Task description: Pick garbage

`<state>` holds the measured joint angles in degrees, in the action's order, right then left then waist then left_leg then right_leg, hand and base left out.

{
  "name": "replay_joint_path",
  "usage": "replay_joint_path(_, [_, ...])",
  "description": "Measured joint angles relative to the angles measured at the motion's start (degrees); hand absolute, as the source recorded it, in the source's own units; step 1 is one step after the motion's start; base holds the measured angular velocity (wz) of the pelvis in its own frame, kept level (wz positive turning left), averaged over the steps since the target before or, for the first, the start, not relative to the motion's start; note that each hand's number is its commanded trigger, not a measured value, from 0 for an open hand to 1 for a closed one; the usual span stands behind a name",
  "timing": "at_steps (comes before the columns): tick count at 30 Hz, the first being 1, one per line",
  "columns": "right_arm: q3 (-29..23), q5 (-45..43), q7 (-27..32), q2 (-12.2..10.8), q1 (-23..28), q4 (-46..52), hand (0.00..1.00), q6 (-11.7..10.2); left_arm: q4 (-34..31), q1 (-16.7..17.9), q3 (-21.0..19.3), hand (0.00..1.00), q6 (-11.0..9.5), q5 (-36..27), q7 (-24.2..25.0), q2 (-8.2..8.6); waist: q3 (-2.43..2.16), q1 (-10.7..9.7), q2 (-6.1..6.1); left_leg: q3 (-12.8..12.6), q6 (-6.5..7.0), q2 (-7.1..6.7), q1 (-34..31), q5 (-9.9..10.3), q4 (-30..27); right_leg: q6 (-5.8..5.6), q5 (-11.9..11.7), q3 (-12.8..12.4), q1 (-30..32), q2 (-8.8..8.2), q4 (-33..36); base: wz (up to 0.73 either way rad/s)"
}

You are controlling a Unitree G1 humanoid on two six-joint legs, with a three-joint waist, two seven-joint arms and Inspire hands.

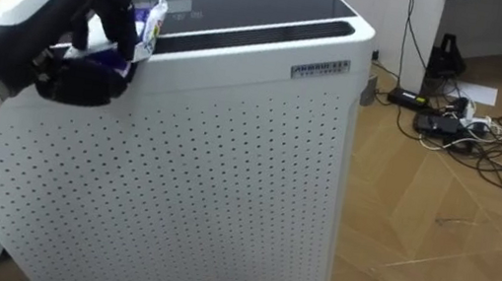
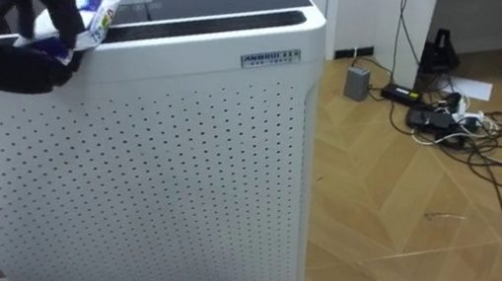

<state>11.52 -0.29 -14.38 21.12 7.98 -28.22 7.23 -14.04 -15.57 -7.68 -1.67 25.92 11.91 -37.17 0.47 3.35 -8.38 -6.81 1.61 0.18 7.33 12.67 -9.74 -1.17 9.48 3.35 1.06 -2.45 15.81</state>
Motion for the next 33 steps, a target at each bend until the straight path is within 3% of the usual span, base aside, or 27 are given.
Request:
replay_joint_path(3, [0.0,-0.1,-0.11,-0.02,-0.01,0.6,1.0,0.36,-0.69,0.03,-0.63,1.0,1.16,0.02,0.02,-0.01,-0.05,-0.01,-0.07,0.01,0.01,-0.02,-0.1,-0.01,0.06,0.02,-0.02,-0.02,0.21,0.0,-0.03,0.0])
replay_joint_path(8, [0.12,0.0,-0.42,-0.01,-0.23,0.91,1.0,0.35,-1.37,0.27,-0.5,1.0,1.33,-0.88,-0.13,0.29,-0.07,-0.32,-0.09,0.74,0.01,-0.05,0.02,-0.01,0.06,0.03,-0.01,0.41,-0.1,-0.09,-0.14,0.06])
replay_joint_path(14, [0.22,0.08,-0.7,0.01,-0.36,0.95,1.0,0.13,-2.57,0.74,-0.78,1.0,2.73,-11.41,-0.54,0.4,-0.2,-0.31,-0.19,0.87,0.03,-0.04,-0.72,-0.02,-0.01,0.01,-0.02,1.01,-0.18,-0.27,-0.73,0.06])
replay_joint_path(15, [0.21,0.04,-0.71,0.01,-0.4,0.95,1.0,0.11,-4.67,1.34,-1.0,1.0,3.0,-14.27,-0.51,0.8,-0.23,-0.43,-0.12,0.94,0.07,-0.05,-0.81,-0.04,-0.01,-0.05,-0.05,1.38,-0.12,-0.36,-0.96,0.19])
replay_joint_path(17, [0.27,0.01,-0.76,-0.1,-0.37,0.95,1.0,0.1,-7.75,2.29,-0.87,1.0,2.86,-19.58,-0.42,3.58,-0.17,-0.44,0.03,1.44,0.14,0.02,-0.94,-0.09,-0.01,-0.08,-0.05,1.82,-0.35,-0.49,-0.98,0.19])
replay_joint_path(19, [1.02,0.0,-0.92,-0.17,-0.37,1.0,1.0,0.08,-9.84,3.29,0.7,1.0,1.44,-26.2,-0.05,7.11,-0.18,-0.17,0.4,1.76,0.14,0.13,-0.87,-0.09,0.0,-0.19,0.03,2.16,-0.69,-0.62,-1.04,0.1])
replay_joint_path(24, [3.09,0.17,-1.76,-0.85,-0.58,2.34,1.0,-0.02,-10.74,3.62,5.93,1.0,-1.33,-41.13,1.84,11.86,-0.15,0.0,2.01,1.66,0.14,0.09,-1.4,-0.09,0.0,-0.19,0.02,2.2,-0.25,-0.59,-1.19,0.0])
replay_joint_path(26, [3.08,0.13,-2.24,-2.0,-0.97,2.34,1.0,-0.02,-10.85,3.99,8.82,1.0,-1.28,-46.6,4.8,12.32,-0.36,-0.1,2.4,1.66,0.14,0.09,-1.75,-0.09,-0.17,-0.18,0.02,2.28,0.05,-0.58,-1.17,0.0])
replay_joint_path(27, [3.11,0.11,-2.9,-2.76,-1.39,2.34,1.0,-0.02,-10.68,4.77,11.48,1.0,-0.29,-49.15,7.31,12.18,-0.11,-0.18,2.85,1.68,0.14,0.11,-1.81,-0.09,-0.23,-0.17,0.01,2.45,0.03,-0.58,-1.21,0.0])
replay_joint_path(30, [3.33,0.02,-4.12,-3.73,-1.52,2.37,1.0,-0.16,-10.7,7.43,16.99,1.0,1.51,-52.85,12.1,12.28,-0.14,-0.27,3.3,1.7,0.13,0.16,-2.14,-0.08,-0.62,-0.14,-0.03,2.55,0.07,-0.63,-1.34,0.0])
replay_joint_path(33, [3.58,0.0,-4.42,-4.14,-1.51,2.34,1.0,-0.16,-10.74,7.54,17.38,1.0,1.94,-54.89,15.22,12.49,-0.3,-0.49,2.99,1.73,0.13,0.2,-2.71,-0.08,-1.07,-0.14,-0.04,2.78,0.24,-0.72,-1.38,0.03])
